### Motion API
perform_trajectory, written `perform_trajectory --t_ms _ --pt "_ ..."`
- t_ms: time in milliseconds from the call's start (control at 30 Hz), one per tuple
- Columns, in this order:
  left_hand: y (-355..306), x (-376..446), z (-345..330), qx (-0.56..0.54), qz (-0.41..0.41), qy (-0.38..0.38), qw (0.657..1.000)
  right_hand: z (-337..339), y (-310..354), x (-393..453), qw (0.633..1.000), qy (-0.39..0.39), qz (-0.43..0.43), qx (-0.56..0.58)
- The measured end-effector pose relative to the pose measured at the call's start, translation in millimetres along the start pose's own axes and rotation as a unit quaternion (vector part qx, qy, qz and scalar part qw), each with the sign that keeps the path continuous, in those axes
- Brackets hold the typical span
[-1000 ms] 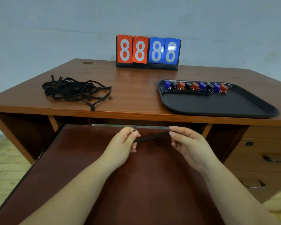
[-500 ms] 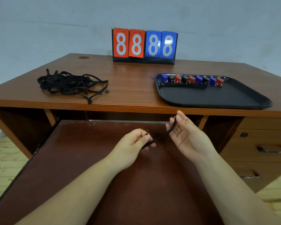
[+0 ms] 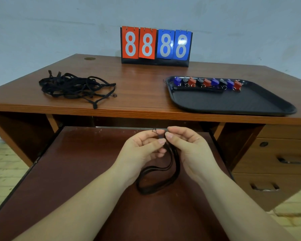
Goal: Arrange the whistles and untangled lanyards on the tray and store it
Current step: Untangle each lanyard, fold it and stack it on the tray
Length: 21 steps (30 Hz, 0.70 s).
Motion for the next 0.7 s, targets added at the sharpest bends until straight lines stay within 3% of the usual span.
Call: perform_trajectory --t_ms 267,700 --pt "1.3 -2.9 -7.5 0.015 -0.004 0.049 0.999 -3.1 -11.2 -2.5 0.992 0.032 -0.118 0.034" --pt "-6.9 1.7 6.4 0.028 -0.031 -0.008 0.999 -8.0 -14.1 -6.0 0.991 0.091 -0.081 -0.056"
Point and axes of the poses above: each hand's wrist, its own x-axis towards the middle knuckle, its own z-axis out of the back of the hand, y = z × x, the point moved 7 cm from there along x, towards the middle knuckle, and after that the axes turned 13 degrees about -y, right-handed, at the moved point
